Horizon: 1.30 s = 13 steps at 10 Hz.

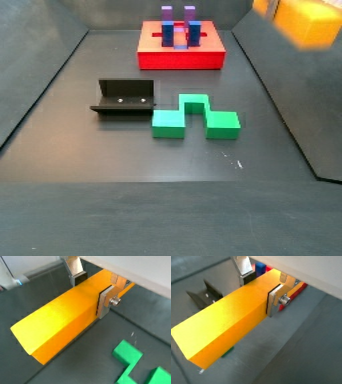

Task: Pick up the yellow object. Move up. Move to above the board. Insert the yellow object.
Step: Move to above the board.

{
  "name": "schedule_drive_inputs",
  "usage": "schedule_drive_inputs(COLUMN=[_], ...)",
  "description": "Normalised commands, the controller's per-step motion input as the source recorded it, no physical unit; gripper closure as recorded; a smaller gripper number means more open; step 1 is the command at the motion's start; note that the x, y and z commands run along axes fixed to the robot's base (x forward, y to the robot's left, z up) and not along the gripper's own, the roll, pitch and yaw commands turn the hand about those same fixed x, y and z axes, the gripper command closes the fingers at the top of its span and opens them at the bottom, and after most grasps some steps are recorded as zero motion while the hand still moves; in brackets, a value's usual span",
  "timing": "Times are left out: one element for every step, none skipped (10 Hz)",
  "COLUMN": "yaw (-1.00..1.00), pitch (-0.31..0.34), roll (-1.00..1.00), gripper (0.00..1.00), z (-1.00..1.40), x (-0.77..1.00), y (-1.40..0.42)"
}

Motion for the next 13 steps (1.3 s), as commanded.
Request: schedule_drive_inputs(yaw=[-0.01, -0.01, 0.0, -0.12, -0.09, -0.04, -0.02, -0.01, 0.0, 0.01, 0.01, 0.01, 0.01], pitch=[0.05, 0.042, 0.038, 0.062, 0.105, 0.151, 0.154, 0.156, 0.149, 0.155, 0.154, 0.172, 0.172], roll=[-0.06, -0.06, -0.06, 0.06, 0.11, 0.12, 0.0, 0.01, 0.02, 0.01, 0.02, 0.09, 0.1], gripper=[1.0, 1.0, 1.0, 1.0, 1.0, 1.0, 1.0, 1.0, 1.0, 1.0, 1.0, 1.0, 1.0], z=[1.4, 0.71, 0.42, 0.21, 0.2, 0.19, 0.19, 0.21, 0.21, 0.22, 0.22, 0.11, 0.08], x=[0.01, 0.01, 0.01, 0.78, 0.78, 0.81, 0.84, 0.84, 0.84, 0.88, 0.93, 0.5, 0.36], y=[-0.01, 0.0, 0.0, -1.4, -1.4, -1.4, -1.4, -1.4, -1.4, -1.4, -1.4, -0.69, -0.45])
